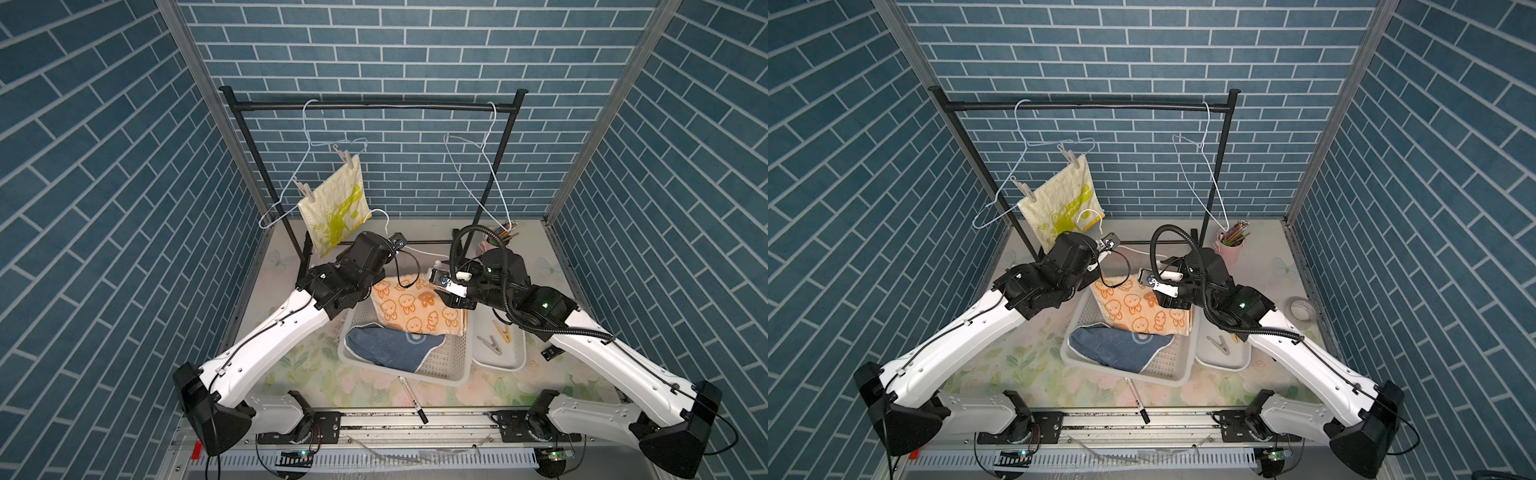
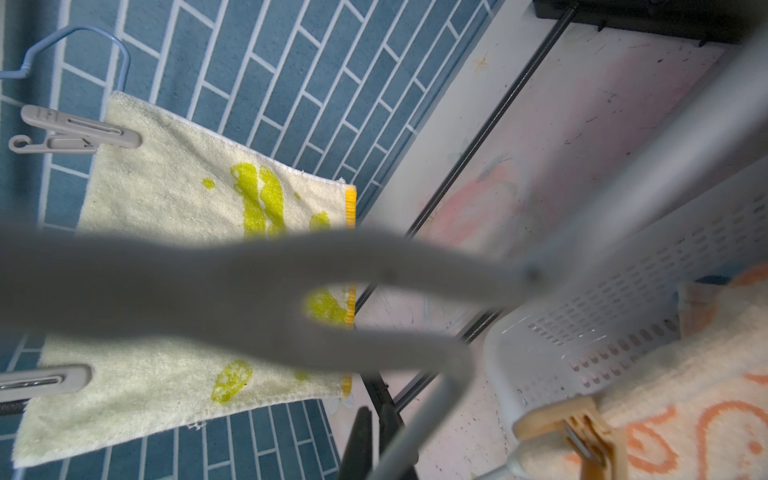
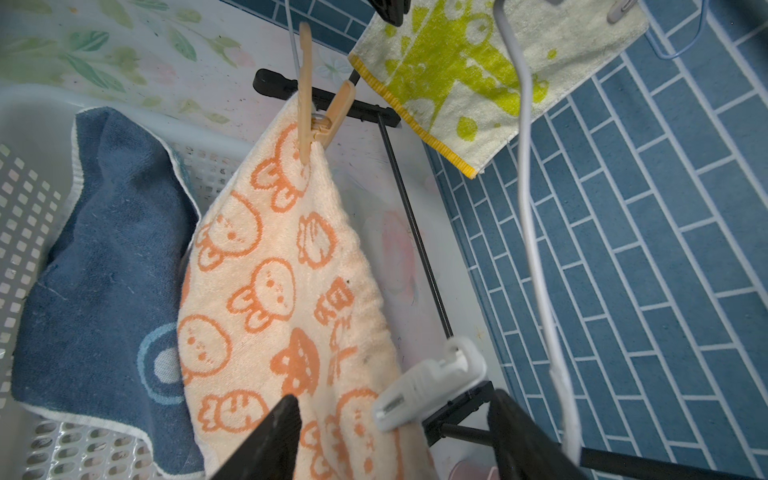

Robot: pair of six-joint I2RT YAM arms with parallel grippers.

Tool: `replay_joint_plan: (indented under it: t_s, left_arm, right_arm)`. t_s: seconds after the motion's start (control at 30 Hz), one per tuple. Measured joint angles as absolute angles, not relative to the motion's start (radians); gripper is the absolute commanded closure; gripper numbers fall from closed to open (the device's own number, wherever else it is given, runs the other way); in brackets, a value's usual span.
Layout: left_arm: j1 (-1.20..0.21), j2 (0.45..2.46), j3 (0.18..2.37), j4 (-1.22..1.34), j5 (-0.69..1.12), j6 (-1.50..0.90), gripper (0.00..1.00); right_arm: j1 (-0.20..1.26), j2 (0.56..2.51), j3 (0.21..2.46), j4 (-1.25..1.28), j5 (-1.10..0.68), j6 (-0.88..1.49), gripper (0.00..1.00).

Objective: Remove the clothespins securing towels to the hanger
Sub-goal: Remove the clothespin from the hanger.

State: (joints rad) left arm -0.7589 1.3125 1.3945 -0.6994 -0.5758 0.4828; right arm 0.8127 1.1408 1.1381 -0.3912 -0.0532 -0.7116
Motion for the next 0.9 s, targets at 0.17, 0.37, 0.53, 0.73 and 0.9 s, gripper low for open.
replay_joint_plan:
  t_s: [0.17, 0.37, 0.53, 0.73, 0.9]
  left_arm:
    - [-0.759, 1.310, 1.394, -0.699, -0.576, 0.483, 1.00]
    - [-0.759, 1.309, 1.394, -0.699, -0.576, 0.483, 1.00]
    - [-0.759, 1.309, 1.394, -0.699, -0.576, 0.483, 1.00]
    - [-0.759, 1.309, 1.395, -0.700, -0.577, 0.484, 1.00]
    - [-0.759, 1.309, 1.395, -0.700, -0.577, 0.484, 1.00]
  right_arm:
    - [0.812, 1.166, 1.138, -0.356, -0.025, -0.679, 0.28]
    - [0.812, 1.200, 1.135, -0.336, -0.015, -0.651, 0.28]
    - [0.812, 1.178, 1.090, -0.319, -0.081, -0.650, 0.35]
    - [0.812, 1.117, 1.038, -0.328, -0.163, -0.646, 0.51]
    - [0.812, 1.082, 1.037, -0.348, -0.199, -0.643, 0.51]
